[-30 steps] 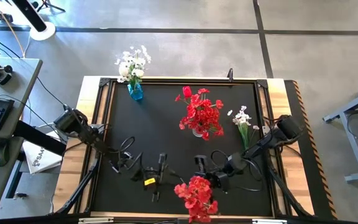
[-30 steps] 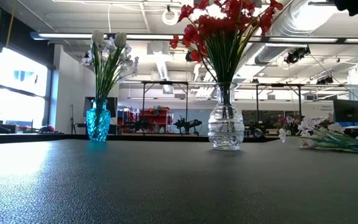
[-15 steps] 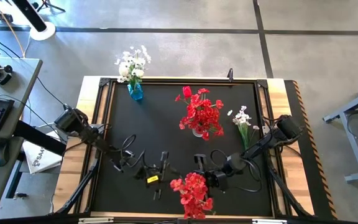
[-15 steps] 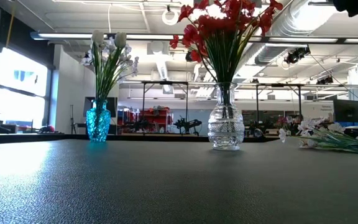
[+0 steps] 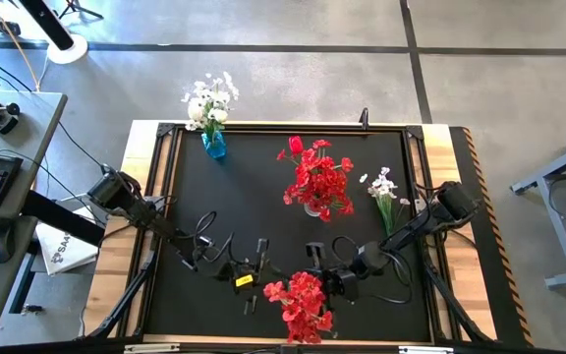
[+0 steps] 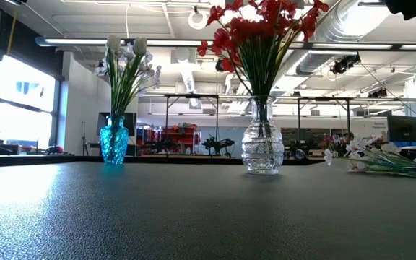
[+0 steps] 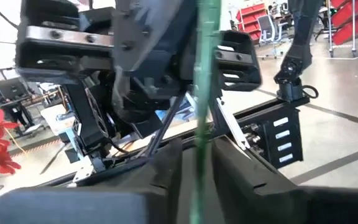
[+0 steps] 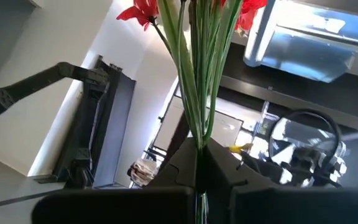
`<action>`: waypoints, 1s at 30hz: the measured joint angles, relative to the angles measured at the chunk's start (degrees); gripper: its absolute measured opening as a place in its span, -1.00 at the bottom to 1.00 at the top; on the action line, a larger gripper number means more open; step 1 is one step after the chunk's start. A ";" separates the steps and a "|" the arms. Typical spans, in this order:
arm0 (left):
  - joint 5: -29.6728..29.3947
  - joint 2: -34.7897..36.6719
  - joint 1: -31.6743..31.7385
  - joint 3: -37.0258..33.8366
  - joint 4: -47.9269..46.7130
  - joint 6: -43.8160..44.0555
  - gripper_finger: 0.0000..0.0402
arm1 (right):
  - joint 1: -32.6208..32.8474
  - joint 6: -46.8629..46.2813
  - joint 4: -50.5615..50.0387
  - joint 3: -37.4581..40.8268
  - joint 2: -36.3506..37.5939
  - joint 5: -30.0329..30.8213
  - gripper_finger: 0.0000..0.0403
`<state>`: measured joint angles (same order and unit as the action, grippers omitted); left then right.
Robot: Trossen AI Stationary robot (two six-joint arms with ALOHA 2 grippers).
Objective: Sort flowers into vase by color
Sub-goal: Put the red flowers into the transparent vase
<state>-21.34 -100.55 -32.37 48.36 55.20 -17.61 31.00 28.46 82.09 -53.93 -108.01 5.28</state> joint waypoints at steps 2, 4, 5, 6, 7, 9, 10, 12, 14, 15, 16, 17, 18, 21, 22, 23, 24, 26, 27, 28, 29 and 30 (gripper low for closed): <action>-0.06 0.00 -0.63 0.00 -0.43 -0.23 -0.78 | 0.00 -0.57 -0.42 0.00 0.00 1.25 -0.97; -0.67 0.00 -1.43 0.00 -0.59 -1.07 -0.93 | 0.01 -2.03 -0.86 0.00 0.01 1.62 -0.95; -1.34 0.00 -1.80 0.00 -0.63 -1.36 -0.96 | 0.06 -3.09 -1.05 0.00 0.01 1.61 -0.93; -2.23 0.00 -2.19 0.00 -0.63 -1.77 -0.96 | 0.09 -3.90 -1.34 0.00 0.02 1.59 -0.92; -3.53 0.00 -2.63 0.00 -0.71 -2.27 -0.95 | 0.08 -4.22 -1.67 -0.02 0.05 1.64 -0.90; -6.73 0.00 -3.50 0.00 -0.91 -3.19 -0.96 | 0.15 -4.33 -2.26 -0.02 0.07 3.08 -0.86; -8.60 0.00 -3.91 0.00 -1.09 -3.59 -0.97 | 0.48 -4.38 -2.70 -0.02 0.07 4.76 -0.82; -12.87 0.02 -4.64 0.00 -1.62 -4.17 -0.98 | 1.54 -3.91 -3.56 -0.02 0.07 9.63 -0.72; -17.45 0.01 -5.51 0.00 -2.04 -5.09 -0.98 | 3.10 -2.74 -4.53 -0.02 0.37 16.79 -0.59; -19.71 0.01 -5.91 0.00 -2.07 -5.63 -0.98 | 3.92 -1.77 -5.31 -0.02 0.60 21.03 -0.51; -21.97 0.00 -6.24 0.00 -2.05 -6.29 -0.98 | 4.94 -0.36 -6.05 -0.02 0.76 25.58 -0.43; -24.11 0.00 -6.51 0.00 -2.05 -6.98 -0.99 | 5.84 0.91 -6.76 -0.02 0.87 29.96 -0.35; -25.98 0.00 -6.70 0.00 -2.05 -7.68 -0.99 | 6.68 2.27 -7.39 -0.02 0.87 34.34 -0.27; -30.44 0.02 -6.86 0.00 -2.09 -9.13 -0.99 | 8.31 3.74 -9.97 -0.02 0.87 42.17 -0.05; -31.17 0.04 -6.83 0.00 -2.22 -9.12 -0.99 | 8.47 3.38 -10.68 -0.02 0.87 42.86 0.01; -31.48 0.04 -6.67 0.00 -2.38 -9.11 -0.99 | 8.50 2.70 -11.30 -0.02 0.87 42.83 0.06; -31.52 0.04 -6.52 0.00 -2.42 -9.10 -0.99 | 8.35 1.37 -11.98 -0.04 0.87 42.75 0.10; -31.62 0.04 -6.24 0.00 -2.65 -8.80 -0.99 | 7.74 -1.00 -14.48 -0.88 0.85 42.73 0.15; -31.67 0.04 -6.06 0.00 -2.79 -8.57 -0.99 | 7.55 -1.46 -16.10 -1.65 0.85 42.73 0.15; -31.69 0.04 -5.87 0.00 -3.00 -8.23 -0.99 | 7.25 -1.48 -17.98 -2.71 0.85 42.63 0.15; -31.69 0.07 -5.77 0.00 -3.40 -7.88 -0.99 | 7.00 -1.44 -20.13 -3.98 0.85 42.40 0.14; -31.71 0.07 -5.57 0.00 -3.65 -7.68 -0.99 | 6.78 -1.48 -22.63 -5.35 0.86 42.19 0.13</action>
<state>-53.05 -100.49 -37.94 48.36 51.55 -25.29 37.79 26.99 59.46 -59.28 -107.15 47.47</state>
